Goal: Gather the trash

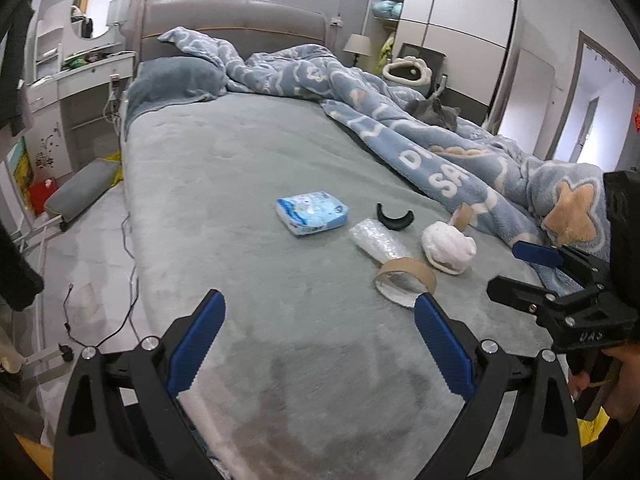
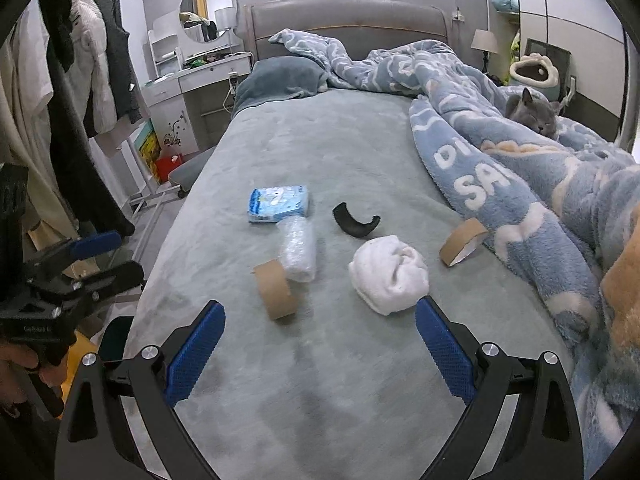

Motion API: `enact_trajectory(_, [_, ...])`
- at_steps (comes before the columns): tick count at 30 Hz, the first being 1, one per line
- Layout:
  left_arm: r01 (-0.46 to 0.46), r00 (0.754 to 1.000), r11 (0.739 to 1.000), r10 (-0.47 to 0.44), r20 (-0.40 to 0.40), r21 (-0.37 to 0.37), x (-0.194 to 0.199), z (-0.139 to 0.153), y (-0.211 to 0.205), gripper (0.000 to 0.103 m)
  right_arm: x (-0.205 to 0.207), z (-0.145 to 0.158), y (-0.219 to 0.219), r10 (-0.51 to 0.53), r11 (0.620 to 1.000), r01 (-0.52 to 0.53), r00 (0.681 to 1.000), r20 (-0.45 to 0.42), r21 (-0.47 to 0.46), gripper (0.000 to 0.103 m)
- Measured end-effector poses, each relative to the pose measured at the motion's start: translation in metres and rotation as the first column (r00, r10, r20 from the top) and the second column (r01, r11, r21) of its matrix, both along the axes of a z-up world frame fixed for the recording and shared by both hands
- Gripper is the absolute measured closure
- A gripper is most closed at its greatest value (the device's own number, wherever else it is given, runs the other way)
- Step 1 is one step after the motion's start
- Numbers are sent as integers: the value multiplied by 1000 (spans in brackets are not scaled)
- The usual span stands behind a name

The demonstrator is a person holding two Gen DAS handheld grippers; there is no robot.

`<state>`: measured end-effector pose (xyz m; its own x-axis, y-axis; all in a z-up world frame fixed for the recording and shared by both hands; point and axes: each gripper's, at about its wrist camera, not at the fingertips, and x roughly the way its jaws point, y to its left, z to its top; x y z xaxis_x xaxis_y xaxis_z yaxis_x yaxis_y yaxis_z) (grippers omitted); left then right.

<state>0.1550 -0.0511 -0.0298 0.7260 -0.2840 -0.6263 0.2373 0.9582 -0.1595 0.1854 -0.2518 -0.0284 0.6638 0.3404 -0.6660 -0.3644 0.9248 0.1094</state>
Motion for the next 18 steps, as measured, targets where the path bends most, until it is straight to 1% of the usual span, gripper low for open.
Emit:
enact_trajectory(3, [22,1000,1000,-22,2,1,6,-4,-7,6,9,-2,-6,-8,1000,9,1000,-12,17,6])
enact_trajectory(9, [86,996,996,-86,-22,-31,17,-13,-21,6,22,-6,-19,-34,998,37,999,-41,53,6])
enact_trajectory(18, [135,990,988,-137,-30,-69,30,-23,-40,6,42,-14,-39,-83,993,89,994,-78,81,6])
